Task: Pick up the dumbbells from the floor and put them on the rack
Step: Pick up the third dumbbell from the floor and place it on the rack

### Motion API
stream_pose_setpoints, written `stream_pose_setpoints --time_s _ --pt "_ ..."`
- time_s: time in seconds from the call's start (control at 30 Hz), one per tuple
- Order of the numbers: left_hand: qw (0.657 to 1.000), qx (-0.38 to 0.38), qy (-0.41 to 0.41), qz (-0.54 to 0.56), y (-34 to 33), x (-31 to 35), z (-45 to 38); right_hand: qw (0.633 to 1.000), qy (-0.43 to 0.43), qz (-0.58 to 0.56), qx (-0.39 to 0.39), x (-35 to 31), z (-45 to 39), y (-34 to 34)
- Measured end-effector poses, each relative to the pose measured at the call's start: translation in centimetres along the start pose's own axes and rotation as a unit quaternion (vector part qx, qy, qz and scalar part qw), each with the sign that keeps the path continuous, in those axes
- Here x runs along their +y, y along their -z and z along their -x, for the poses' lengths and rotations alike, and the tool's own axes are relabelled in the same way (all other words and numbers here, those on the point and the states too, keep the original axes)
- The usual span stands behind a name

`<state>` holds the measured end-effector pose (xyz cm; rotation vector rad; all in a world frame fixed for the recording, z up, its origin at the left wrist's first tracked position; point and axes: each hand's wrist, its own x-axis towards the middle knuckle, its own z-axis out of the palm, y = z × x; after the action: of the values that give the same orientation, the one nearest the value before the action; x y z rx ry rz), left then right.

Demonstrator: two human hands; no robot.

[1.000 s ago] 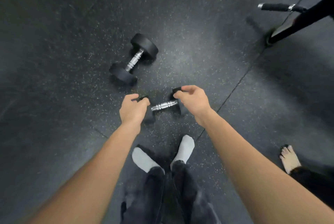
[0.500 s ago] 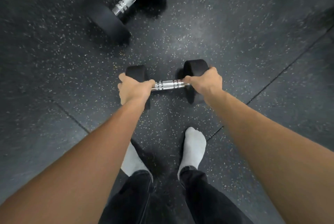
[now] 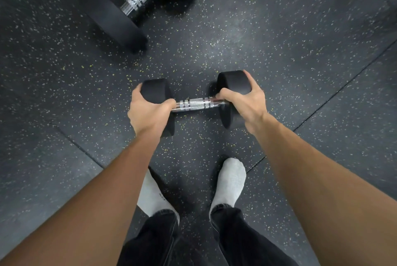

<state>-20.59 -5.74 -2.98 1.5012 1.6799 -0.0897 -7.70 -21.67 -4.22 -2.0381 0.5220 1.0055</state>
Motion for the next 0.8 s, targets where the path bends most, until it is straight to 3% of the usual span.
stream_pose_setpoints --time_s 0.1,0.23,0.37,0.6,0.8 --pt "1.0 0.007 0.009 0.018 -0.1 0.2 -0.2 1.0 -0.004 -0.003 -0.005 -0.1 -0.4 -0.1" --pt "0.995 -0.059 0.067 -0.049 0.9 1.7 -1.1 0.999 -0.006 0.032 0.006 -1.2 -0.6 -0.4" --pt "0.99 -0.078 0.106 -0.045 1.5 3.0 -0.7 0.999 -0.006 0.045 0.004 -2.3 0.7 0.2" --pt "0.998 -0.031 0.058 -0.025 3.8 1.2 1.6 0.996 0.074 0.046 0.016 -1.3 3.9 0.2" --pt "0.999 0.006 0.027 0.037 10.9 4.3 4.9 0.988 0.151 0.021 0.02 -5.0 9.9 0.5"
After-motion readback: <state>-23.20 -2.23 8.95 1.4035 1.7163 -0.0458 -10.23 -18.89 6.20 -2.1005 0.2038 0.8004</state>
